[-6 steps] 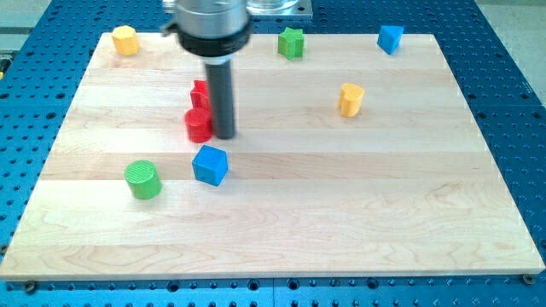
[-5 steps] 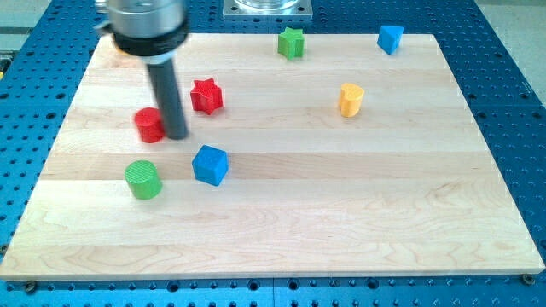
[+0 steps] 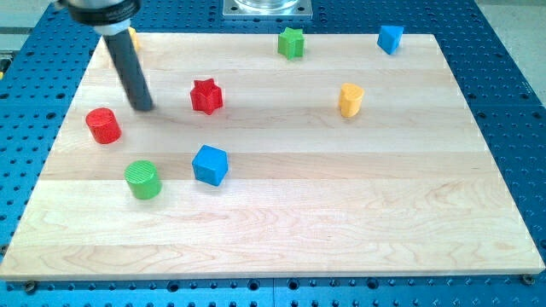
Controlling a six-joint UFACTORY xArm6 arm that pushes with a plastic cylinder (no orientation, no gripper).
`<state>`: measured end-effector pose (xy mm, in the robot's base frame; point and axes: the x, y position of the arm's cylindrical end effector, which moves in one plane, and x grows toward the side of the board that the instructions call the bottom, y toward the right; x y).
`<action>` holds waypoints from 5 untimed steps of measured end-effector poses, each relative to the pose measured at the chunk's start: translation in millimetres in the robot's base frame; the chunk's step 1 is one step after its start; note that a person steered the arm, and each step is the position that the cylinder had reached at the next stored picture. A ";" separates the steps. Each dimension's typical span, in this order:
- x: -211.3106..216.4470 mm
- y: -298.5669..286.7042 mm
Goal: Move the red star diagonally to the bottom left side of the yellow heart
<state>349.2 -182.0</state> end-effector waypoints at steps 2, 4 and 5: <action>28.0 174.5; 64.3 210.9; 72.6 182.1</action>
